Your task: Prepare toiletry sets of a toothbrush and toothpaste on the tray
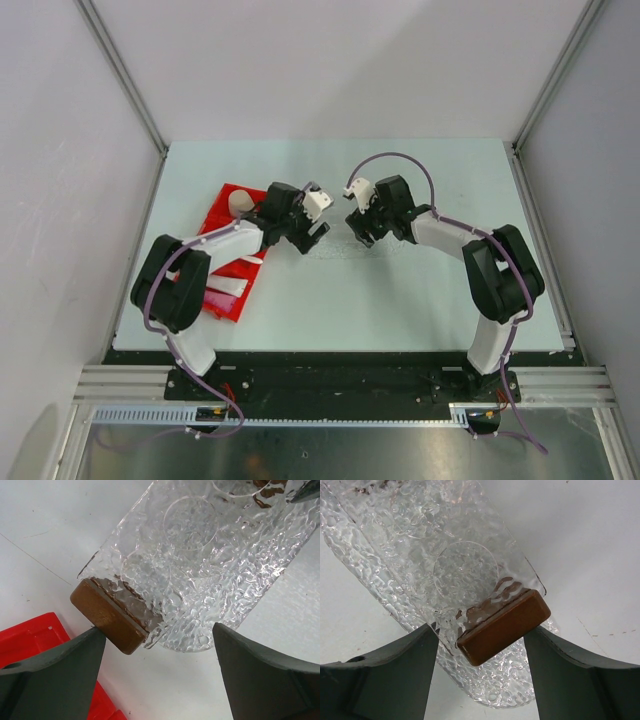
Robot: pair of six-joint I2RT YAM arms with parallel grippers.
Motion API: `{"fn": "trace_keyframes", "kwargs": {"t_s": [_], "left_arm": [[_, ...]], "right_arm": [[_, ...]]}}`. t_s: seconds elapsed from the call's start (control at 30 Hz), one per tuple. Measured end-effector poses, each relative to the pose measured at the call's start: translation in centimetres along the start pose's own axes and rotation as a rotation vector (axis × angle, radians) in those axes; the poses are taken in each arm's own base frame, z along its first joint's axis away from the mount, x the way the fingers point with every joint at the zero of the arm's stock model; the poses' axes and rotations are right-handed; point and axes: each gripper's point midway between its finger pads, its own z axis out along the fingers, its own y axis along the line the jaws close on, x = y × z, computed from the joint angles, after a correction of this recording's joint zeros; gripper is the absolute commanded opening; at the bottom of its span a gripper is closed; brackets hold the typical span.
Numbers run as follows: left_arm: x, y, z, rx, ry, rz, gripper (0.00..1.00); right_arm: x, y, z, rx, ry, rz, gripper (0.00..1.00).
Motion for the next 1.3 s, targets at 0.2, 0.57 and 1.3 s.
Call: {"fn": "trace_keyframes", "kwargs": {"t_s": [0.2, 0.57, 1.3], "left_arm": [[0.2, -0.5, -0.4, 0.007, 0.002, 0.002, 0.91], [0.1, -1.8, -1.3, 0.029, 0.01, 0.016, 0.91], [0.5, -3.3, -2.0, 0.044, 0.026, 0.034, 0.92]], "right_arm": [[0.1, 0.1, 0.0, -0.003, 0.002, 0.001, 0.72], [0.5, 0.1, -0.1, -0.007, 0.017, 0.008, 0.71], [1.2, 1.3, -1.5, -0.019, 0.075, 0.027, 0.7]]}}
